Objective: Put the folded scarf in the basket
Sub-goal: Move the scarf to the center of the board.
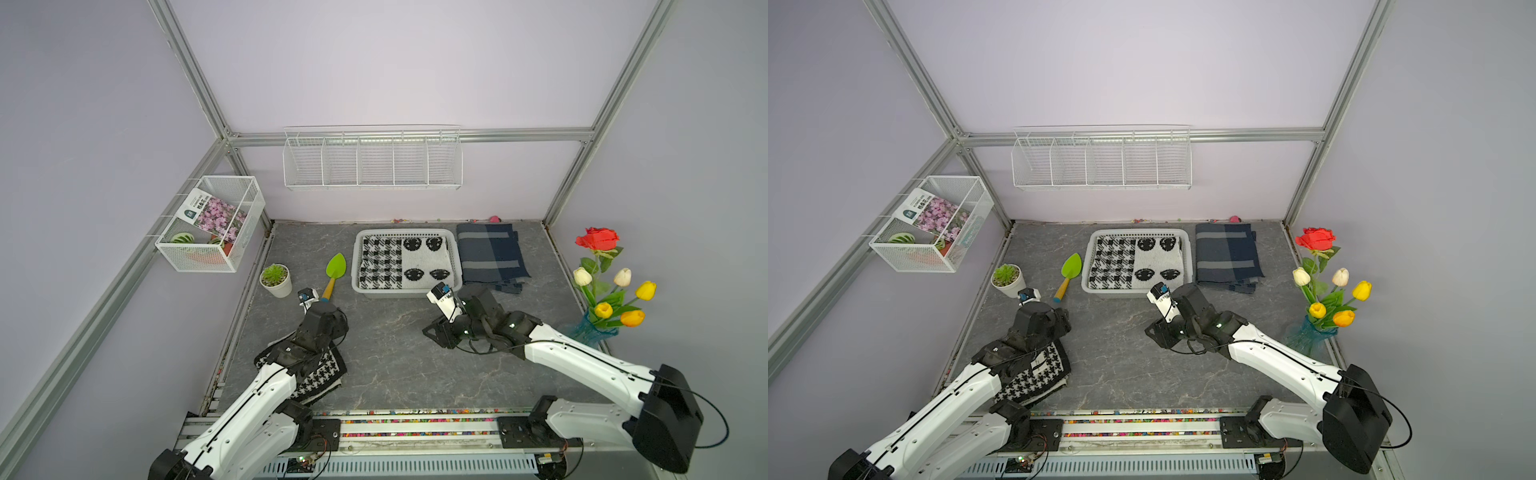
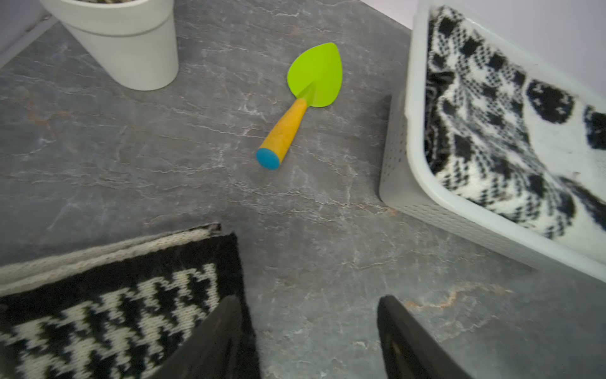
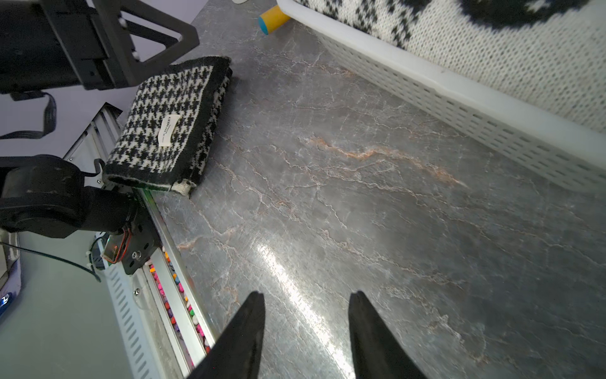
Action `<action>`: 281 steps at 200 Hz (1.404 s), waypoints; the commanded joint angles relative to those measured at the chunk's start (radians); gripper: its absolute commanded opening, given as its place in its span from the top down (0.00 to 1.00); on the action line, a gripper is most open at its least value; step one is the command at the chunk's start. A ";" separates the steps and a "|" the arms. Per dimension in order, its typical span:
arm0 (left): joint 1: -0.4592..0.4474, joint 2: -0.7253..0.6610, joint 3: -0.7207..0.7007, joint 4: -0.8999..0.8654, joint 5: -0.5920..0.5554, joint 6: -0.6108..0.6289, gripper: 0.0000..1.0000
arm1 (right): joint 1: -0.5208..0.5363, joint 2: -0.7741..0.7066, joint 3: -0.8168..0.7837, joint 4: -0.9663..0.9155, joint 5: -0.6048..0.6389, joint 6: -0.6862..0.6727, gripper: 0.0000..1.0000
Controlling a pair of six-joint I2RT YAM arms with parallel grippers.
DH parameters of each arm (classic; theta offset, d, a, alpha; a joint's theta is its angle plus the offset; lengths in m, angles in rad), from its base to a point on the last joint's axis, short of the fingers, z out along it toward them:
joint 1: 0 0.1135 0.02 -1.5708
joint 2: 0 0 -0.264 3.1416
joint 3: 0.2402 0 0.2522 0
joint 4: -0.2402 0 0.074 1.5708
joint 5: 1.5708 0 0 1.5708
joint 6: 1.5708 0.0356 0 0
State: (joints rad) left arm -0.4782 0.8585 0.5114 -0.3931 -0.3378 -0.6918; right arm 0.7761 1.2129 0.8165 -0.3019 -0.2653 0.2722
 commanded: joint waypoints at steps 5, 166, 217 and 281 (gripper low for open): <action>-0.002 0.032 -0.005 -0.041 -0.108 -0.220 0.24 | 0.031 -0.018 0.001 0.015 0.036 0.004 0.53; -0.013 0.228 -0.227 0.389 0.213 -0.334 0.27 | 0.099 0.071 0.013 0.033 0.034 0.014 0.52; -0.016 0.146 -0.176 0.394 0.281 -0.275 0.28 | 0.138 0.160 0.023 0.119 -0.023 0.049 0.49; -0.011 0.087 -0.085 0.354 0.201 0.001 0.26 | 0.255 0.396 0.151 0.303 -0.090 0.204 0.44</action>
State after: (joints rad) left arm -0.4885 0.9443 0.3851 -0.0143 -0.0994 -0.8352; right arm 0.9939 1.5223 0.9024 -0.1081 -0.3134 0.3939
